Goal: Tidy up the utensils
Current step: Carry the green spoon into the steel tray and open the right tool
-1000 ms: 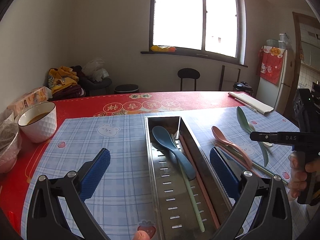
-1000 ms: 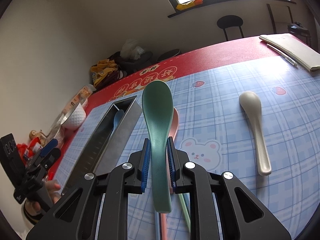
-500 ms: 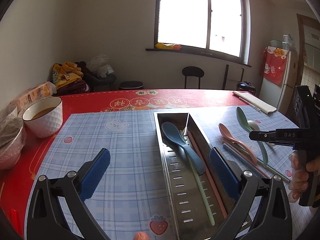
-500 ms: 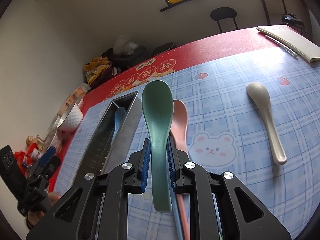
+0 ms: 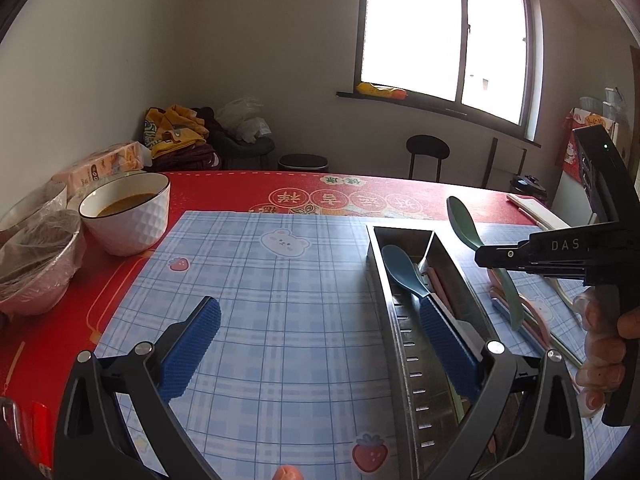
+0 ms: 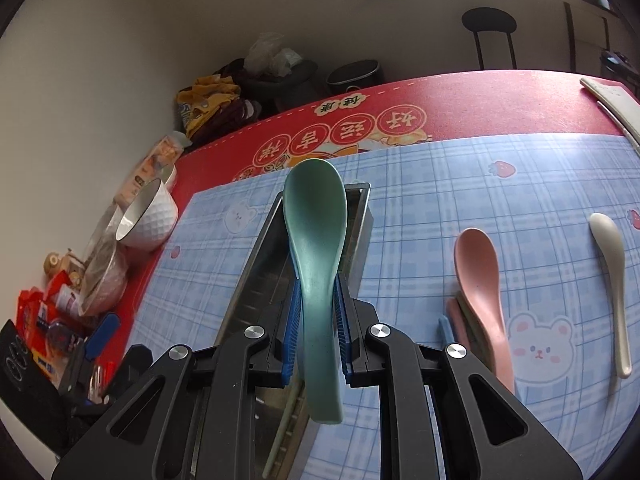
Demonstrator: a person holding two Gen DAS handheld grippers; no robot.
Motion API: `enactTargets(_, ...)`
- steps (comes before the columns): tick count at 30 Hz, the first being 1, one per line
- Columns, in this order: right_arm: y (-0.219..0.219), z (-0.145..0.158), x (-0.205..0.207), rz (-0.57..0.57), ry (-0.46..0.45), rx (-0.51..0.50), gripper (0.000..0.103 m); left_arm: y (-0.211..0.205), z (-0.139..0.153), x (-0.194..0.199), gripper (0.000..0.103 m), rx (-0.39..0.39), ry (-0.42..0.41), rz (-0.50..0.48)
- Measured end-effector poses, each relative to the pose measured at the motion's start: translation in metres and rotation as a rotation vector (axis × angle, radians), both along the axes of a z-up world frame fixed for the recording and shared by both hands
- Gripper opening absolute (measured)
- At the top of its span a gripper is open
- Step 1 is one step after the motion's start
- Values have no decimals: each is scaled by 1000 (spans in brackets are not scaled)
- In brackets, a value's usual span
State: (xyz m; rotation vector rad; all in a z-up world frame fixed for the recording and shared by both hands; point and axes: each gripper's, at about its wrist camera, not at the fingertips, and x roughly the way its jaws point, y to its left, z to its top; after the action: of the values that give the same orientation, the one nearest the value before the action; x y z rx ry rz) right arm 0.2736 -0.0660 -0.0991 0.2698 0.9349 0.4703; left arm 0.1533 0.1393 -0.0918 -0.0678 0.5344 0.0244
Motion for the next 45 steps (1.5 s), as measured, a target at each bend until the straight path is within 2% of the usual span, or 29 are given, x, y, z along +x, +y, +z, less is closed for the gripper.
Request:
enactTargets(7, 33, -8, 11, 33, 25, -91, 17, 11, -1, 2, 97, -42, 9, 41)
enactTargets(16, 53, -23, 22, 21, 67, -135, 17, 11, 2, 1, 97, -60, 3, 39)
enactTargets(23, 59, -30, 26, 19, 84, -180, 17, 16, 1, 2, 97, -81, 7, 51)
enactTargets(31, 59, -33, 27, 19, 90, -188, 18, 16, -1, 3, 97, -77, 23, 54)
enactTargets(38, 63, -30, 25, 30, 78, -207, 19, 18, -2, 4, 97, -84, 27, 60)
enactTargets(43, 65, -22, 16, 62, 37, -211, 19, 20, -4, 5, 97, -88, 35, 64)
enactTargets(45, 63, -19, 12, 64, 22, -213, 23, 20, -3, 5, 97, -86, 31, 67)
